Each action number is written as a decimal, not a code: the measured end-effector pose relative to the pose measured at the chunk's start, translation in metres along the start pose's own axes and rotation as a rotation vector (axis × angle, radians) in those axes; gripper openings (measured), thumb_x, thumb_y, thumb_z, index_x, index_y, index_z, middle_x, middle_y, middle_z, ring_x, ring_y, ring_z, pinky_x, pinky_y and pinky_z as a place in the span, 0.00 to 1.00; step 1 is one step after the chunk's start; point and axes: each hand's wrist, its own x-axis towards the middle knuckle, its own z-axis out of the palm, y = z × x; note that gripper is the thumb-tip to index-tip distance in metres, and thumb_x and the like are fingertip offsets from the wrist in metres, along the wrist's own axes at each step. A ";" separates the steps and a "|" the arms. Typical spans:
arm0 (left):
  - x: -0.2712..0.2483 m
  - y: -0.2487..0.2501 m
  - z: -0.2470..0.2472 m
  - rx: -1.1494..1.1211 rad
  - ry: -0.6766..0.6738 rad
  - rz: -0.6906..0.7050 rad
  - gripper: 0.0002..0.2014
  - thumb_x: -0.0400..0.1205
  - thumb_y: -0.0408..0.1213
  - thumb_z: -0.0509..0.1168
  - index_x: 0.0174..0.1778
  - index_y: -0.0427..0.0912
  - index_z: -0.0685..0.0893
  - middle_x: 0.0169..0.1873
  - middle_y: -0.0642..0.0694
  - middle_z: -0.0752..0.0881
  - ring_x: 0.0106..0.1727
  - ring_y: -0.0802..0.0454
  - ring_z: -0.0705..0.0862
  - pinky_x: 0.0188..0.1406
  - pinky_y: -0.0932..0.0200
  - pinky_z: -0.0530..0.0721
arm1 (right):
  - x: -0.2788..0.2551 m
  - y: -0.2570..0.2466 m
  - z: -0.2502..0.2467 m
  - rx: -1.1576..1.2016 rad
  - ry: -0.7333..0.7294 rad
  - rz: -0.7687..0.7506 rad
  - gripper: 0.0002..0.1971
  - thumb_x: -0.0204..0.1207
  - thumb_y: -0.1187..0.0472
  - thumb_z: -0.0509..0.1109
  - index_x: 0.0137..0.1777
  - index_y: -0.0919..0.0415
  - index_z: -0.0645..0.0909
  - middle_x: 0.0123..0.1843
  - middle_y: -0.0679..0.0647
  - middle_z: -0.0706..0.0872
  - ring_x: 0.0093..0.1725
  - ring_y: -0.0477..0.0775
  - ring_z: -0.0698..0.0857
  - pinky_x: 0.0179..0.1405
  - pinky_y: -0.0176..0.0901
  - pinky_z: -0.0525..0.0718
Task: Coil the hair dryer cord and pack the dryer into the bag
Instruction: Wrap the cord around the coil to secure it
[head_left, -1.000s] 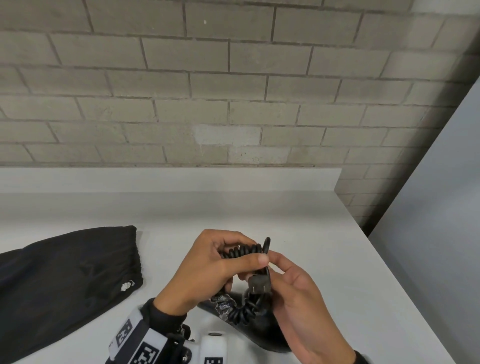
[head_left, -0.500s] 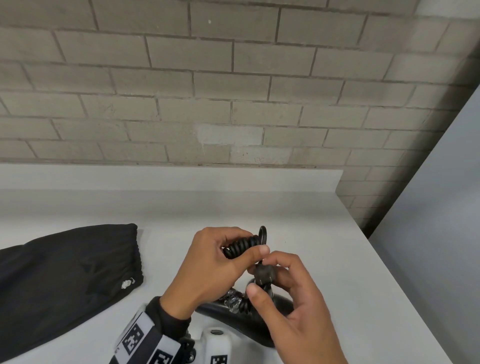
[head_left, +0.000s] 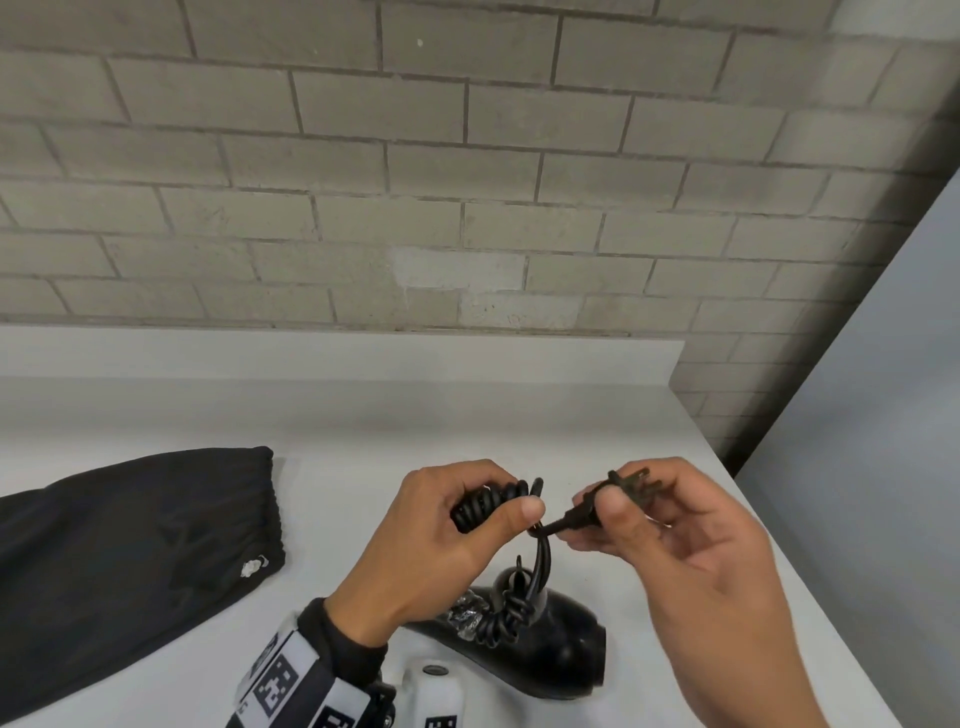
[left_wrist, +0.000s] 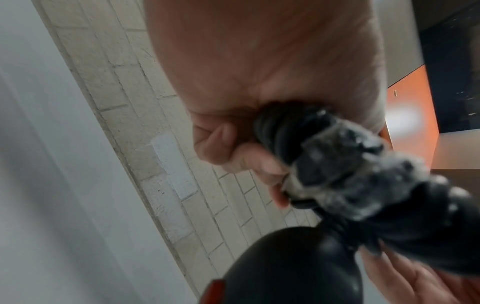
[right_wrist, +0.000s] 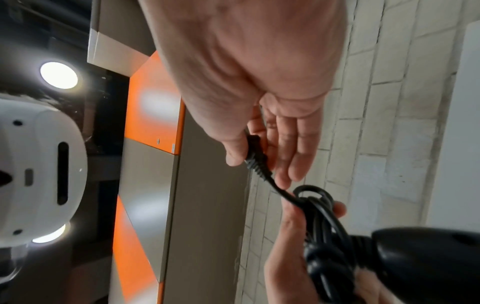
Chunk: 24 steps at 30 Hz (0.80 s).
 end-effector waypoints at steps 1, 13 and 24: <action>0.000 -0.001 -0.001 -0.002 -0.013 0.006 0.12 0.79 0.59 0.70 0.45 0.55 0.88 0.23 0.57 0.77 0.22 0.61 0.71 0.26 0.64 0.70 | 0.003 -0.001 -0.001 0.012 0.004 0.020 0.25 0.58 0.41 0.83 0.41 0.63 0.85 0.40 0.64 0.90 0.37 0.65 0.92 0.39 0.43 0.90; 0.000 0.002 -0.009 -0.009 -0.203 0.065 0.14 0.69 0.47 0.83 0.47 0.52 0.89 0.35 0.58 0.85 0.25 0.61 0.70 0.29 0.66 0.70 | 0.025 -0.005 -0.015 0.218 0.029 0.246 0.11 0.67 0.53 0.74 0.40 0.63 0.84 0.41 0.61 0.89 0.30 0.60 0.89 0.34 0.45 0.89; 0.003 0.003 -0.011 0.037 -0.142 0.021 0.14 0.74 0.49 0.79 0.54 0.57 0.88 0.31 0.62 0.85 0.25 0.60 0.71 0.31 0.67 0.73 | 0.029 0.018 -0.014 0.411 0.142 0.438 0.13 0.76 0.52 0.69 0.36 0.61 0.84 0.34 0.60 0.86 0.30 0.53 0.87 0.33 0.43 0.89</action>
